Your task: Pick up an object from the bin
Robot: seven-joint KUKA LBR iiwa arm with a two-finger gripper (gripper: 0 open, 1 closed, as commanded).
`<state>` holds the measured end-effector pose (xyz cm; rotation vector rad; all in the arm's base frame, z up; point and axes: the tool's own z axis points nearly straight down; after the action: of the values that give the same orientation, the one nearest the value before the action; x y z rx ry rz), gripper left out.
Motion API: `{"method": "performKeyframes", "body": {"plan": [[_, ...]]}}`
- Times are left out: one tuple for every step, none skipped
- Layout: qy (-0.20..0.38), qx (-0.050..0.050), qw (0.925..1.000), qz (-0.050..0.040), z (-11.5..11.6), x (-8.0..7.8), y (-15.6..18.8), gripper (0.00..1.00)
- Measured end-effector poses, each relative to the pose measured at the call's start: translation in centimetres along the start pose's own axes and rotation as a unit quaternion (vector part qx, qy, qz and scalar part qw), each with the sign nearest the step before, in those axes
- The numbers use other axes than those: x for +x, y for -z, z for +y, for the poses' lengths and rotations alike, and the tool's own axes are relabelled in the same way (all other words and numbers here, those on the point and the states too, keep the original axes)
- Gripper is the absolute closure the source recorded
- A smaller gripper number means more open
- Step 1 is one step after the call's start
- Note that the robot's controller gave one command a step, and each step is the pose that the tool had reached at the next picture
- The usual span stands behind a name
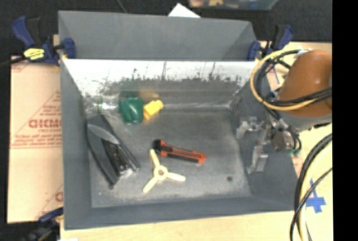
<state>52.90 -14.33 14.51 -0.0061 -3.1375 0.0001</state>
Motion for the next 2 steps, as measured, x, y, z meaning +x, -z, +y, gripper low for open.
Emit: {"method": "performKeyframes", "body": {"plan": [[0.001, 0.001, 1.0, -0.0039, 0.1, -0.3, 0.4, 0.0], [-0.026, 0.0, 0.9996, -0.0058, 7.6, -5.4, -7.4, 0.0]]}}
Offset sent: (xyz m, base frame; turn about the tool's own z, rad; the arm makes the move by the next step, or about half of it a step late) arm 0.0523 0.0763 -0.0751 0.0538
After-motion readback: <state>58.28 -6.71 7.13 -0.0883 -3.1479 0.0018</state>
